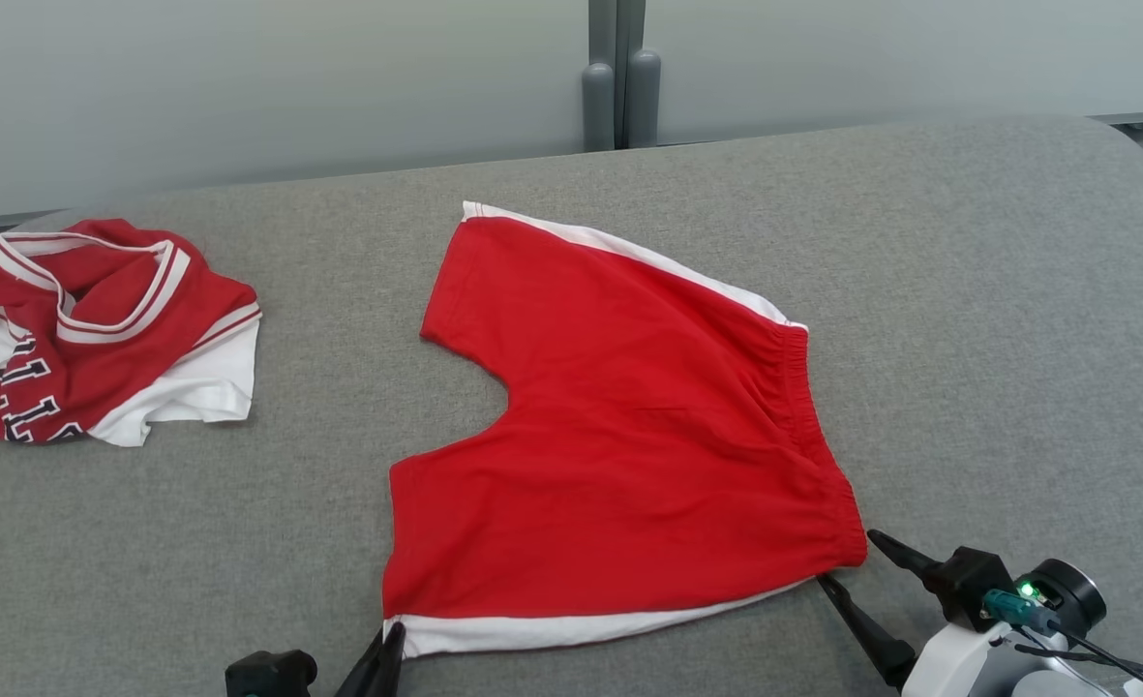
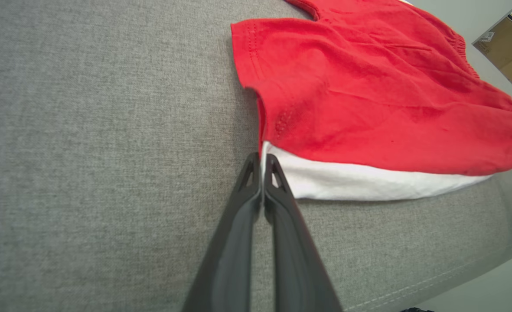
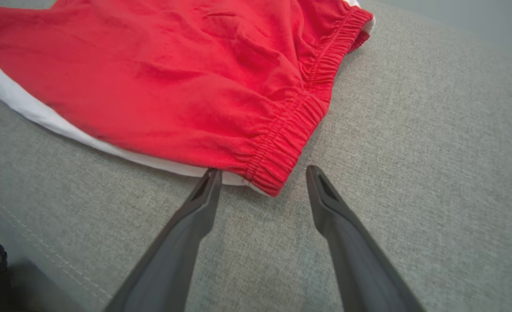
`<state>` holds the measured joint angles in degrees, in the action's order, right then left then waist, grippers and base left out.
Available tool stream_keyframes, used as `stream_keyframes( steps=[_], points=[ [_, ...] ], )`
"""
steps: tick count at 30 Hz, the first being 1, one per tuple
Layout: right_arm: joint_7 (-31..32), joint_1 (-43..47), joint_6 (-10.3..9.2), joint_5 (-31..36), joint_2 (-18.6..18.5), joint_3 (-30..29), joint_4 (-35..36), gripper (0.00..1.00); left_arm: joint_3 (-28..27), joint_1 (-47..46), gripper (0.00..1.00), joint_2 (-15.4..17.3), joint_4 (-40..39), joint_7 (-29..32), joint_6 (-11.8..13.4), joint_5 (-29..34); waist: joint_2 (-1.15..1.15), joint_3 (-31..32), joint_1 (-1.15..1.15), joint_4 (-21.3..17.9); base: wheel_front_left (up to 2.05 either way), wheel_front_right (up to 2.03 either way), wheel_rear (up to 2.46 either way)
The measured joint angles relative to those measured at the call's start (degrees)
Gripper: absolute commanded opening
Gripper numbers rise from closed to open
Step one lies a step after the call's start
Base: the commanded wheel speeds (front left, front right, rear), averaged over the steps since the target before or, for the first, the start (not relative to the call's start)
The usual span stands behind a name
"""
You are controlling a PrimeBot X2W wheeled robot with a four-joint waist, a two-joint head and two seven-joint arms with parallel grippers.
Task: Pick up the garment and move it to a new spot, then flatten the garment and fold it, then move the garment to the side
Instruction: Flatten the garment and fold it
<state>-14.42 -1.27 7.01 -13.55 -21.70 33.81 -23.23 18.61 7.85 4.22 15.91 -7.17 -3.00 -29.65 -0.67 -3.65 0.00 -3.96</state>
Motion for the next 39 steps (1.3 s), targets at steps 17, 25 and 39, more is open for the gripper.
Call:
stream_keyframes(
  steps=[17,25,39],
  points=[
    [0.0,-4.4,0.05,0.6,1.5,3.7,-4.0,0.26,0.2,-0.8,0.00,0.0,-0.1,0.0,0.0,0.0,0.00,-1.1,0.00,1.4,0.00,0.00,0.00],
    [0.0,-4.3,0.12,-3.0,1.5,5.5,-2.8,0.00,-0.4,-1.1,0.00,0.0,-1.6,-1.5,0.0,0.0,0.00,-1.2,0.00,1.1,0.00,0.00,0.00],
    [0.0,-5.5,0.12,-6.6,-1.1,0.5,4.5,0.00,-1.2,-2.9,0.00,-0.1,-7.7,-4.1,0.0,0.0,0.00,-0.5,0.00,-0.2,0.00,0.00,0.00]
  ],
)
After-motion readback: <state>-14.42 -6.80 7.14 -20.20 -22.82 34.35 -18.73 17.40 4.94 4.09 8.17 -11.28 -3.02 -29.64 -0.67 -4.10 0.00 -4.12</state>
